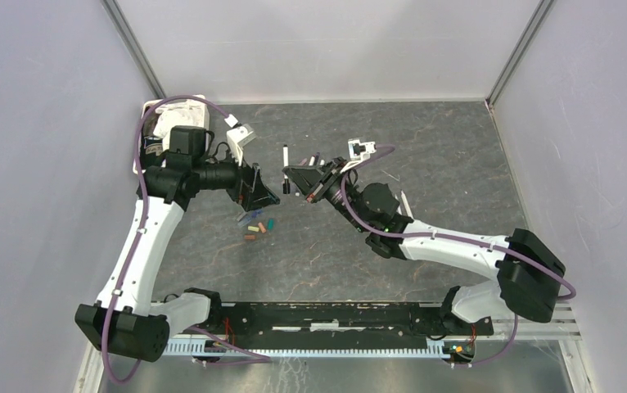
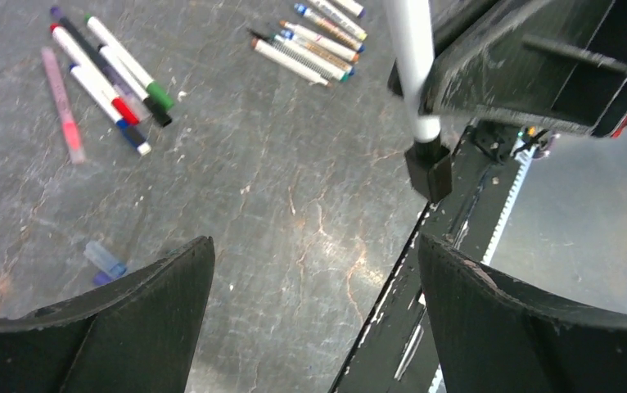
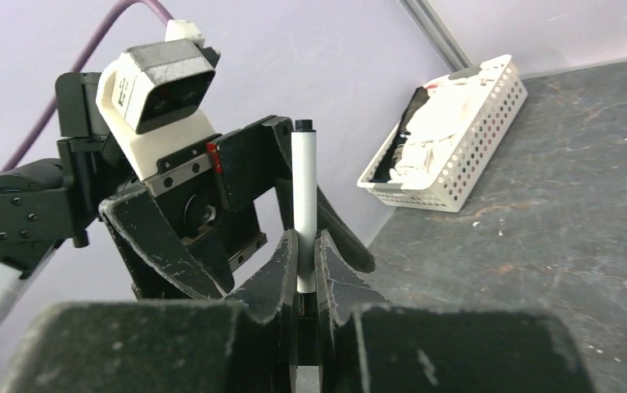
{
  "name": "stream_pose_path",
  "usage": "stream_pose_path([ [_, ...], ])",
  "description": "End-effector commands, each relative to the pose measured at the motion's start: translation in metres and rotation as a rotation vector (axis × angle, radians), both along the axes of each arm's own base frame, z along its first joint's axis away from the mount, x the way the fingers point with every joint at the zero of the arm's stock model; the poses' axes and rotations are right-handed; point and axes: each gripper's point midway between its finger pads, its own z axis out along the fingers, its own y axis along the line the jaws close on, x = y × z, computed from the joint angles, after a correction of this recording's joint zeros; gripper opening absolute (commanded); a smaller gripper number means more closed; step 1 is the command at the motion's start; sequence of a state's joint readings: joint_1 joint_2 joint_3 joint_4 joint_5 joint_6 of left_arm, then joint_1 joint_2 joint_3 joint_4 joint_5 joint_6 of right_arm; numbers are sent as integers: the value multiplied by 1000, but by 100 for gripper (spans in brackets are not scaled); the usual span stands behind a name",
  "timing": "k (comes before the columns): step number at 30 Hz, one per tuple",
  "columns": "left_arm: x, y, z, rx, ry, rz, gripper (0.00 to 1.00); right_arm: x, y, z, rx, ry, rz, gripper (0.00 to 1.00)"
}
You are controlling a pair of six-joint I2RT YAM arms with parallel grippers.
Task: Open the pen caps
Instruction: Pick up the pen from the center of the board.
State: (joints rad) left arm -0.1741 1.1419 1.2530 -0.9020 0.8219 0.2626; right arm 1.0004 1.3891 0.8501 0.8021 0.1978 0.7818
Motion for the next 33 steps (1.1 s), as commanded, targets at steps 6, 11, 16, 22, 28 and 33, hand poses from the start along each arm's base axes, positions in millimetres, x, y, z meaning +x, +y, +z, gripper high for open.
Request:
stream_pose_path([
  [6, -16, -25, 40, -202, -17, -111, 94, -8, 13, 25, 132, -20, -9, 0],
  [11, -15, -26, 38, -207, -14, -109, 84, -8, 18, 27, 141, -21, -19, 0],
  [16, -14, -26, 27, -197, 15, -105, 69, -8, 21, 27, 141, -20, -48, 0],
  [22, -11, -27, 13, -175, 39, -95, 65, -10, 28, 27, 141, -20, -42, 0],
  [28, -6, -26, 14, -164, 26, -79, 44, -11, 27, 21, 126, -11, -53, 0],
  [33, 0, -20, 10, -122, -12, -47, 17, -11, 19, 13, 108, -1, -81, 1],
])
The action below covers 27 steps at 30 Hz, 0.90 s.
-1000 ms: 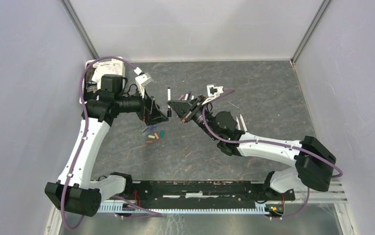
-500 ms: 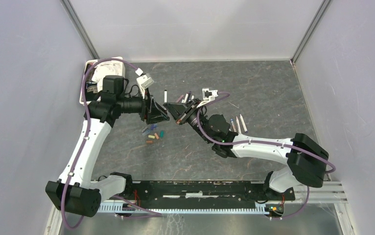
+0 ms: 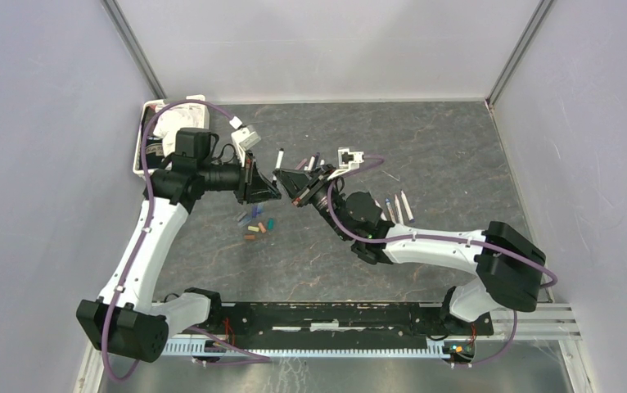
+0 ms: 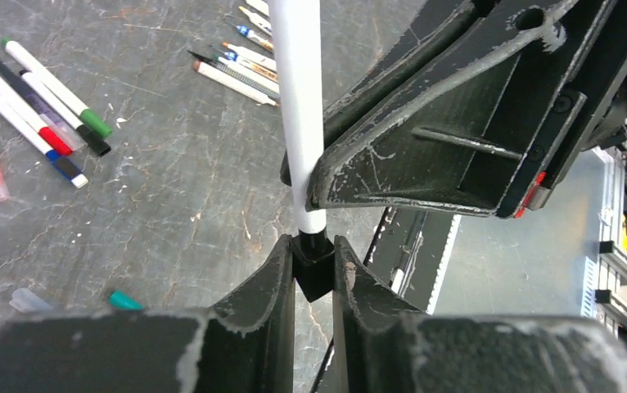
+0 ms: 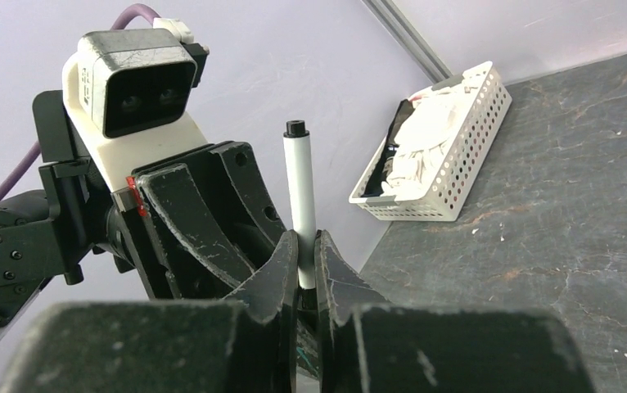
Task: Open the pen caps
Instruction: Pick up the pen from the center of the board.
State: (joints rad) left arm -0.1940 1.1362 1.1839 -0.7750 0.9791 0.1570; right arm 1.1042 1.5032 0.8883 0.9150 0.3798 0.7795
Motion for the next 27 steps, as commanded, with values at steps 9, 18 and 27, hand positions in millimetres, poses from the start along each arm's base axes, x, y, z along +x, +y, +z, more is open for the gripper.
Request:
stream_pose_path([
  [9, 34, 43, -25, 311, -237, 118, 2, -13, -28, 4, -88, -17, -16, 29],
  [18, 10, 102, -89, 804, -543, -225, 2, 5, -58, -23, -374, 49, 194, 65],
  [27, -30, 101, -81, 894, -863, -560, 2, -21, -11, -71, -495, 180, 646, 68],
])
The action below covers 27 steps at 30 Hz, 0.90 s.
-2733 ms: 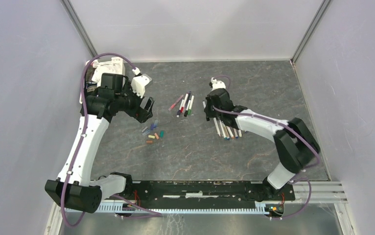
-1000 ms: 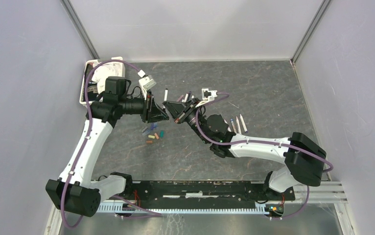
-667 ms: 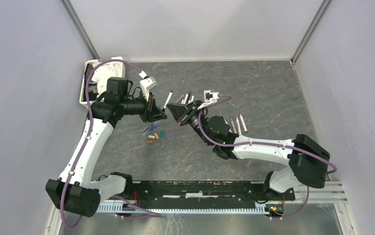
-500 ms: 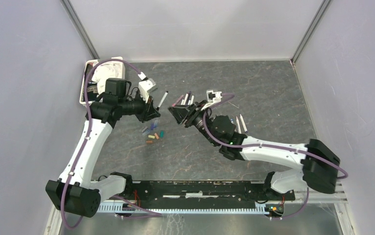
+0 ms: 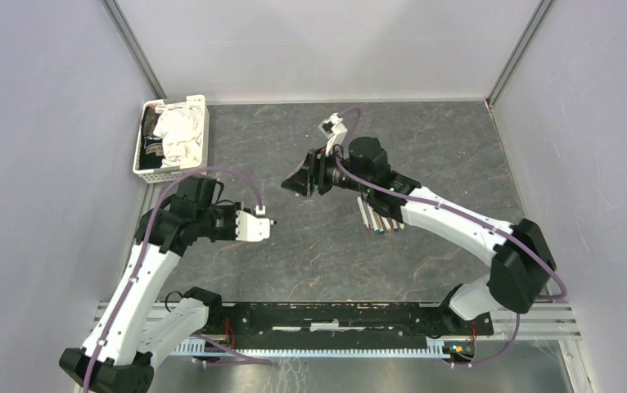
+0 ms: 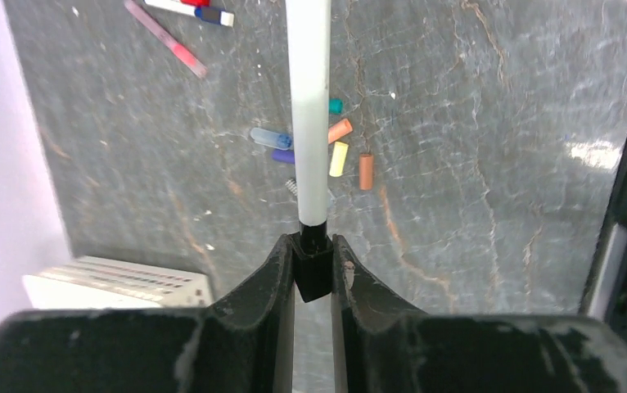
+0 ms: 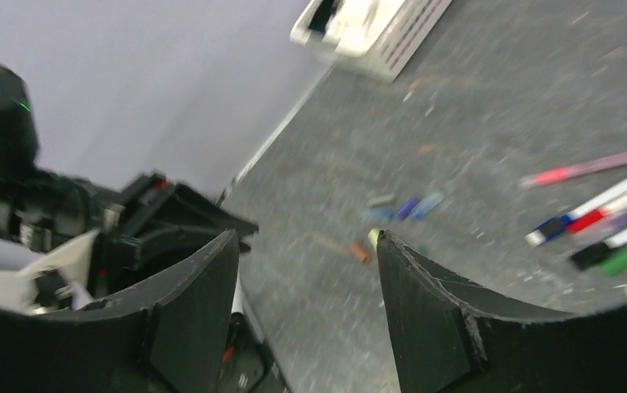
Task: Open the pen caps
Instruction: Pick up the pen from the center of the board, then open the pen cap from the pen.
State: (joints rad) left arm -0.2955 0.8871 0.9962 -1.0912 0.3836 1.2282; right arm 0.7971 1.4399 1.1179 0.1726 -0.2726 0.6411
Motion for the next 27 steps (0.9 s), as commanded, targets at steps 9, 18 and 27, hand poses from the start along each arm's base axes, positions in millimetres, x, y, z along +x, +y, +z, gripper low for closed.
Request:
stream_pose_path([
  [9, -5, 11, 1, 272, -193, -320, 2, -89, 60, -34, 42, 266, 514, 67],
  [18, -1, 7, 2, 284, -202, -351, 2, -109, 94, -43, 45, 316, 600, 67],
  [27, -1, 7, 2, 290, -205, -356, 2, -110, 116, -58, 41, 364, 643, 49],
])
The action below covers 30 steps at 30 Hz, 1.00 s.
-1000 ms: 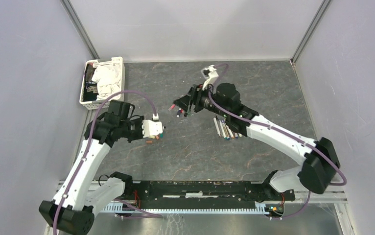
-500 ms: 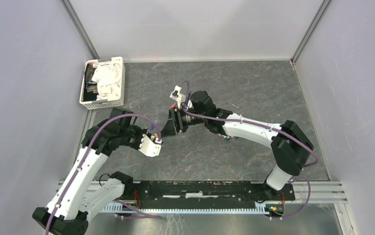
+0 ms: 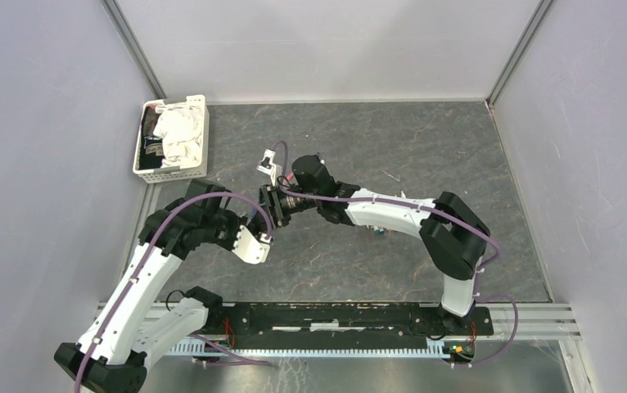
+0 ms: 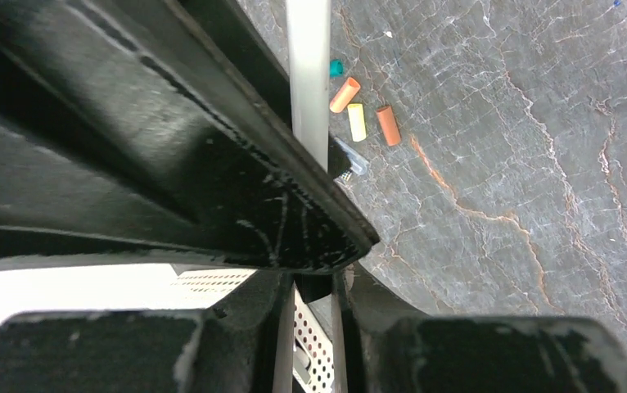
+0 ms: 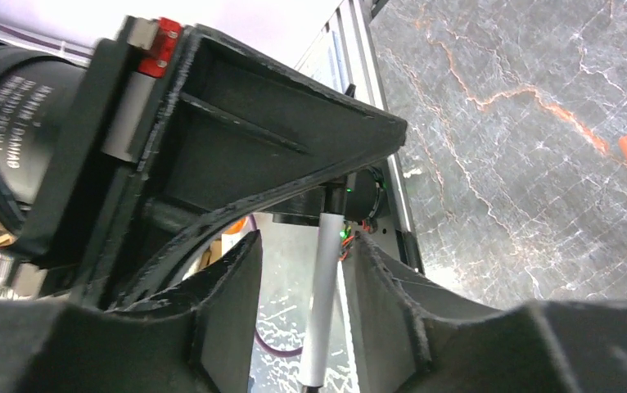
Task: Open the pen caps
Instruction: Open the pen cap from the pen.
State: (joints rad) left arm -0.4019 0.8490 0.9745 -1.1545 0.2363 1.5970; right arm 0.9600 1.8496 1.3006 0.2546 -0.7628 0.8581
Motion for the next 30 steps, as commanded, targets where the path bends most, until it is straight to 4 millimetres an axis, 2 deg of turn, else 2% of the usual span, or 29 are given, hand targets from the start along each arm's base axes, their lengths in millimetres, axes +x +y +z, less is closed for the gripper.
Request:
stream_pose_path([
  [1, 3, 0, 5, 20, -35, -35, 2, -4, 9, 14, 54, -5, 41, 44],
  [3, 4, 0, 6, 16, -37, -31, 2, -6, 7, 11, 49, 1, 49, 39],
  [6, 5, -1, 5, 12, -38, -27, 2, -11, 4, 8, 51, 6, 66, 39],
  [7, 5, -2, 5, 10, -39, -29, 2, -11, 3, 7, 50, 5, 65, 36],
  [8, 6, -2, 5, 9, -41, -30, 2, -10, 2, 7, 49, 3, 59, 29],
  [10, 6, -3, 6, 6, -41, -32, 2, -10, 1, 6, 49, 0, 60, 8],
  [11, 6, -2, 5, 10, -42, -33, 2, -10, 1, 5, 47, 1, 63, 2],
  [12, 7, -1, 5, 17, -46, -34, 2, -10, -2, 3, 42, 3, 63, 0],
  [16, 15, 7, 0, 69, -67, -13, 2, -12, -23, -14, 8, 9, 60, 0],
  [23, 37, 19, -13, 158, -55, 72, 2, -31, -93, -71, -102, 45, 50, 0],
  [26, 44, 19, -21, 177, -50, 77, 2, -36, -114, -84, -130, 53, 34, 0],
  [28, 48, 15, -26, 162, -44, 80, 2, -32, -124, -90, -159, 24, 21, 0],
  [30, 55, 6, -31, 115, -20, 111, 2, -18, -135, -94, -202, -27, -29, 0],
])
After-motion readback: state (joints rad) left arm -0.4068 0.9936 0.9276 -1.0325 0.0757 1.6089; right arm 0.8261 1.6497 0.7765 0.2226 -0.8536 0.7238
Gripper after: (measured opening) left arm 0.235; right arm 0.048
